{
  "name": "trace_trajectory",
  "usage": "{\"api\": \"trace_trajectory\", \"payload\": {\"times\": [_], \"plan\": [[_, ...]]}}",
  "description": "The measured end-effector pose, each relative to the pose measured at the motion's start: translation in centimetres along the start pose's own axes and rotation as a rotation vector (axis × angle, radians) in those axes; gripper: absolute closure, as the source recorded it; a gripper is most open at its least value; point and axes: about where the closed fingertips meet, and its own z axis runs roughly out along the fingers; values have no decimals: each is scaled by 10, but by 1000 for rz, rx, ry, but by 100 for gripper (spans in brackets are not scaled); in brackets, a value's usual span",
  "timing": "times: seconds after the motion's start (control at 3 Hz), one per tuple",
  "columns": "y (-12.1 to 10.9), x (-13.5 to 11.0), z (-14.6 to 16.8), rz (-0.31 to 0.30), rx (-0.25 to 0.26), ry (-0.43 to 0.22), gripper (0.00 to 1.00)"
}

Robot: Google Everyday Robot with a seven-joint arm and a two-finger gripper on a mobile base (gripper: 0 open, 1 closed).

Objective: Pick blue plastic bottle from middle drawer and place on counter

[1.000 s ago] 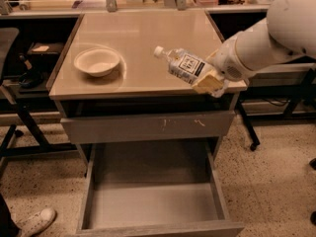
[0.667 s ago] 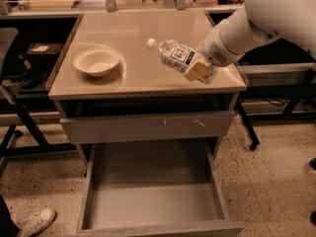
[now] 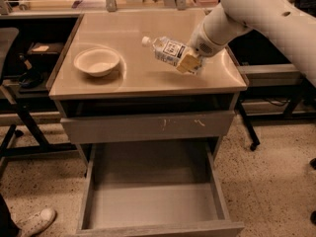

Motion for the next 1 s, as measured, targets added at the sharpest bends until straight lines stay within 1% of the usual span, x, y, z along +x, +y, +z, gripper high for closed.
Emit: {"api": "trace_trajectory", "payload": {"times": [0.33,0.67,1.0], "plan": [[-17,-1,33,-4,-27,16,100],[-28,2,57,-4,-50,30,100],[-25,6,65,-9,-69,34,100]]}}
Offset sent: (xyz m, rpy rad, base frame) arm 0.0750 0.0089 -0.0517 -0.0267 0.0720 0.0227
